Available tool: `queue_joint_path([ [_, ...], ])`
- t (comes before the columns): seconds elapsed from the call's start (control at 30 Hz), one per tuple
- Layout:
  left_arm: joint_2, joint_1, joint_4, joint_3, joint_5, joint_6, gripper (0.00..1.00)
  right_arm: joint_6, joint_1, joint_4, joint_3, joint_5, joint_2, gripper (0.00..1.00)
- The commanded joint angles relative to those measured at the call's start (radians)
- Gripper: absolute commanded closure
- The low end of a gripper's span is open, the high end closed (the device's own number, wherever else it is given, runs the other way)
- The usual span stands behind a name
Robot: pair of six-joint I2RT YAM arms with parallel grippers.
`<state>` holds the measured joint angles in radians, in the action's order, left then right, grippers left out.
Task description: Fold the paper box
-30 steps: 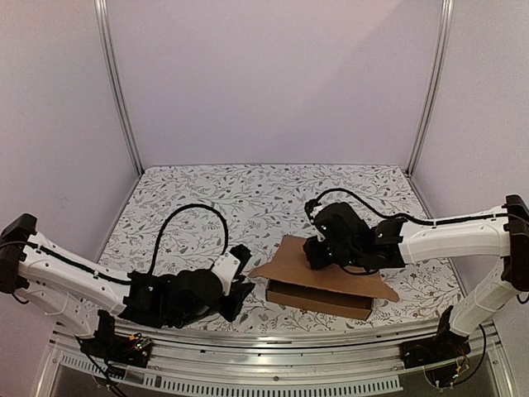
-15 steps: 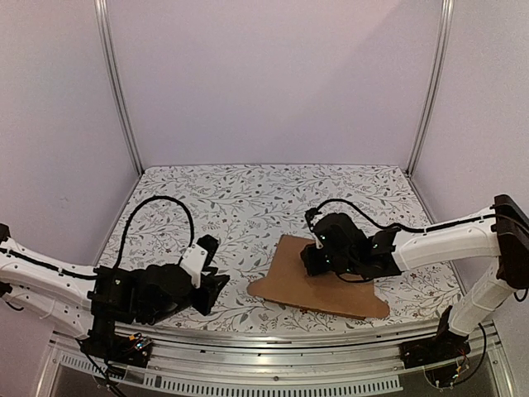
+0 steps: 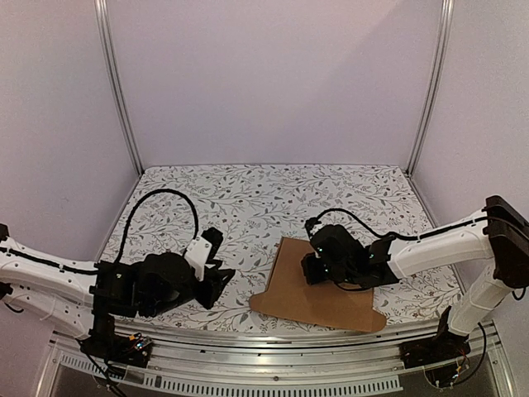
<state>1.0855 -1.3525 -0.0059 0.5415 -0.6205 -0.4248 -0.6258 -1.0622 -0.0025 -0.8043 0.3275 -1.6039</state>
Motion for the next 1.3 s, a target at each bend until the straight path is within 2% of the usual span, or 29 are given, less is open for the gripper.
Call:
queue_joint_path([
  [0.0,0.037,0.056,0.066,0.047,0.122,0.041,0.61,-0.023,-0.017,-0.116,0.040,-0.021,0.019,0.86],
  [0.1,0.083,0.102,0.062,0.086,0.194,0.046,0.60,0.000,-0.017,-0.168,0.037,-0.005,0.099,0.80],
  [0.27,0.161,0.167,0.029,0.162,0.270,0.053,0.51,0.052,-0.015,-0.310,0.031,0.021,0.272,0.61],
  [0.5,0.237,0.236,0.050,0.223,0.420,0.068,0.32,0.069,0.023,-0.591,0.022,0.080,0.554,0.41],
  [0.57,0.258,0.256,0.044,0.245,0.456,0.075,0.29,0.057,0.033,-0.657,0.030,0.101,0.632,0.31],
  [0.63,0.277,0.276,0.045,0.260,0.490,0.072,0.28,0.036,0.044,-0.726,0.046,0.123,0.697,0.15],
  [0.73,0.308,0.321,0.054,0.277,0.565,0.055,0.23,-0.001,0.077,-0.783,0.084,0.104,0.785,0.03],
  [0.8,0.333,0.353,0.073,0.277,0.605,0.041,0.20,-0.026,0.103,-0.799,0.115,0.069,0.823,0.01],
  [1.0,0.438,0.430,0.116,0.304,0.787,-0.020,0.19,-0.126,0.153,-0.824,0.192,0.007,0.835,0.01],
  [1.17,0.531,0.448,0.120,0.350,0.874,-0.051,0.18,-0.196,0.165,-0.777,0.243,-0.023,0.797,0.01],
  [1.27,0.584,0.456,0.110,0.379,0.912,-0.079,0.18,-0.224,0.199,-0.723,0.270,-0.097,0.771,0.01],
])
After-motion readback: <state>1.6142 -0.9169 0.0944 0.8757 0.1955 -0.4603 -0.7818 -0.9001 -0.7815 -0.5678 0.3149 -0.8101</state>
